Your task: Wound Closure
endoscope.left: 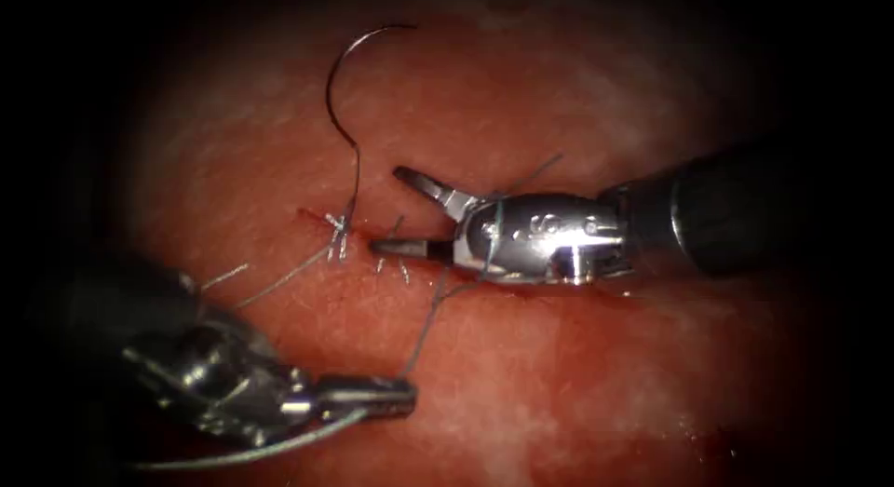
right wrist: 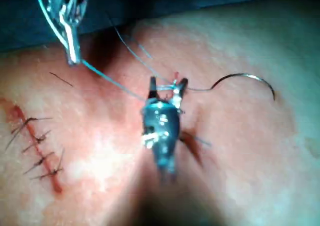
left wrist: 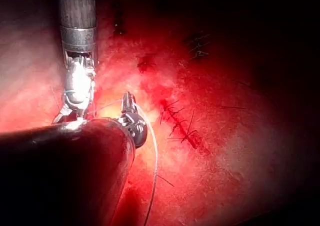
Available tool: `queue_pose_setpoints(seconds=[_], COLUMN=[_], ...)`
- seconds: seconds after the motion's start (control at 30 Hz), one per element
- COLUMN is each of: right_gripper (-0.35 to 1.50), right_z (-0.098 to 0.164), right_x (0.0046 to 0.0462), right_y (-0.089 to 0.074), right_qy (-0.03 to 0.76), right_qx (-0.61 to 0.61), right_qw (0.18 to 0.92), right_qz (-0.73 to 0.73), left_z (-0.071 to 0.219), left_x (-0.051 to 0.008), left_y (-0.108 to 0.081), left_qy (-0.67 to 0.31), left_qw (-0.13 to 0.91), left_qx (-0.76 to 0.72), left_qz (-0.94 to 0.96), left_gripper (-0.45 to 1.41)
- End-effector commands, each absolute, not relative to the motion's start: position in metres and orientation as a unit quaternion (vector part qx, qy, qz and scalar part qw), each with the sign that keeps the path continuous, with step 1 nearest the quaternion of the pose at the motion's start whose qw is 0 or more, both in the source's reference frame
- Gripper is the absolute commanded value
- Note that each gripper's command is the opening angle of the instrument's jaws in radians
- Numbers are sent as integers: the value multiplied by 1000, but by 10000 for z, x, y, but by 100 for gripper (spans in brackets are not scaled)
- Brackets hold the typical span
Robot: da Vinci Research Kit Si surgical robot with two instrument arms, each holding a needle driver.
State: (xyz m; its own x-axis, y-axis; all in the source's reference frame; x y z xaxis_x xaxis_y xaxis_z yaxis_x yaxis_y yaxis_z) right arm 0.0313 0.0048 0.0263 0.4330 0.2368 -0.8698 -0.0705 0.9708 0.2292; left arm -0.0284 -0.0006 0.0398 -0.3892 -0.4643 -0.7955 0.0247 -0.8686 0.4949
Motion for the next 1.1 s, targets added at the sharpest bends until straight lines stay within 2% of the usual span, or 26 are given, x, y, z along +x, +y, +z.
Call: queue_pose_setpoints(seconds=[0.03, 0.37, 0.57, 0.87, 1.1], right_gripper=[121, 113, 101, 94, 71], right_z=[270, 263, 257, 256, 251], right_x=[322, 332, 334, 334, 329], right_y=[26, -4, -14, -19, -23], right_qy=[524, 561, 573, 636, 691], right_qx=[99, 163, 198, 221, 235], right_qw=[843, 812, 795, 740, 684], right_qz=[75, -1, -27, -10, 15], left_z=[401, 404, 438, 511, 555], left_x=[-286, -277, -273, -272, -266], left_y=[-13, 50, 70, 77, 79], left_qy=[-207, -206, -210, -186, -177], left_qw=[149, 153, 159, 150, 134], left_qx=[532, 539, 543, 551, 553], left_qz=[-808, -802, -797, -799, -803], left_gripper=[-45, -45, -45, -45, -45])
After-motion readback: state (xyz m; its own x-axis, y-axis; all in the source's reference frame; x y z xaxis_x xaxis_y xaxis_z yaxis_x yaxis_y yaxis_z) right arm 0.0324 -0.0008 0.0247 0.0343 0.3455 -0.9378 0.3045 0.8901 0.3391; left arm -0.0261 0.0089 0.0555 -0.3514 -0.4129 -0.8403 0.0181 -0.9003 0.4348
